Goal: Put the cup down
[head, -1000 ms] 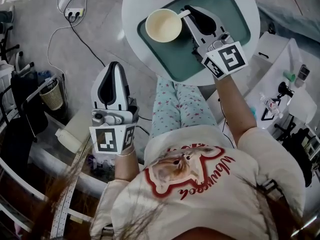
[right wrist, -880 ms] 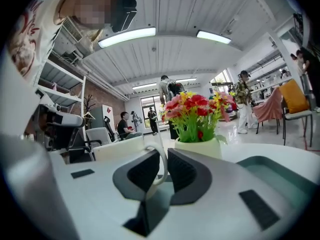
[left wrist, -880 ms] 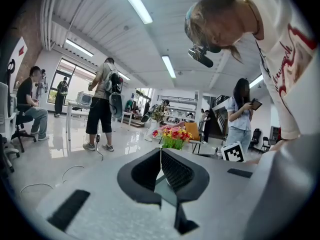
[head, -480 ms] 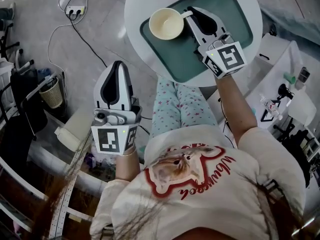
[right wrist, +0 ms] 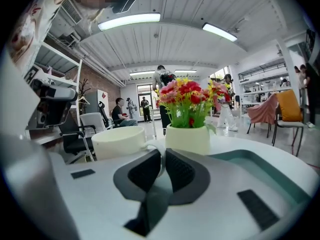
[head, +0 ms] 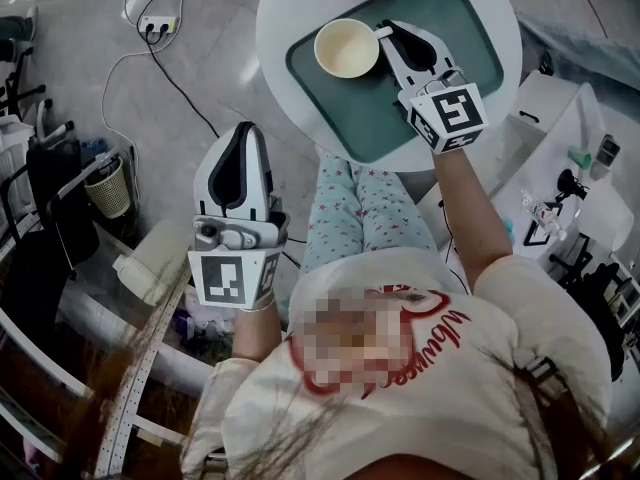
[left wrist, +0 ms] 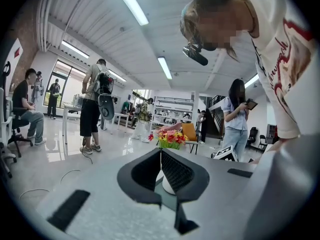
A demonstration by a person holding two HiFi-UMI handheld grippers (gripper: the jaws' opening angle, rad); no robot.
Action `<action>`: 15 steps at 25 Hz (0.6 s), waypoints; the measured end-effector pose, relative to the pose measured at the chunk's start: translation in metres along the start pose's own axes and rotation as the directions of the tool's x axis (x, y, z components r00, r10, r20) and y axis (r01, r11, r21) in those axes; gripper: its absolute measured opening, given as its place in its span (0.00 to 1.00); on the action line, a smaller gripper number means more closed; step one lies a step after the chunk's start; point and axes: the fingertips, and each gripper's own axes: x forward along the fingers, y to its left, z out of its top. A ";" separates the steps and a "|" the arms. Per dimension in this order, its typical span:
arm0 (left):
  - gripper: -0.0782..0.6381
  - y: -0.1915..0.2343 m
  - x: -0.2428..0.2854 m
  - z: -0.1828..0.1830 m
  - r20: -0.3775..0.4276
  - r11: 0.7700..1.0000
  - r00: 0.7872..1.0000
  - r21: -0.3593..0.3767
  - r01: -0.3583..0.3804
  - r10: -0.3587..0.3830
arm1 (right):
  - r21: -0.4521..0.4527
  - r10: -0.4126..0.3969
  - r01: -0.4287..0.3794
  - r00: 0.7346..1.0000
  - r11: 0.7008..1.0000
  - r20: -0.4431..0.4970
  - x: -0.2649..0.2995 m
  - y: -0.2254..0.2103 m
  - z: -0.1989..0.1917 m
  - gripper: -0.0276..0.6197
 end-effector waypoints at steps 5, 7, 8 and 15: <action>0.13 -0.001 -0.005 0.009 0.015 1.000 1.000 0.005 0.002 -0.002 | -0.001 -0.032 0.032 0.999 0.999 -0.016 -0.001 -0.004 -0.003 0.10; 0.13 0.002 -0.010 0.010 0.017 1.000 1.000 0.019 0.004 -0.005 | -0.006 -0.050 0.050 0.999 0.999 -0.008 -0.002 -0.004 -0.002 0.10; 0.13 0.002 -0.012 0.012 0.017 1.000 1.000 0.024 0.007 -0.007 | -0.011 -0.055 0.055 0.998 0.998 -0.001 -0.002 -0.003 0.000 0.10; 0.13 0.003 -0.020 0.023 0.023 0.998 1.000 0.055 0.015 -0.016 | -0.035 -0.034 0.033 0.999 0.999 -0.032 -0.005 0.003 -0.009 0.10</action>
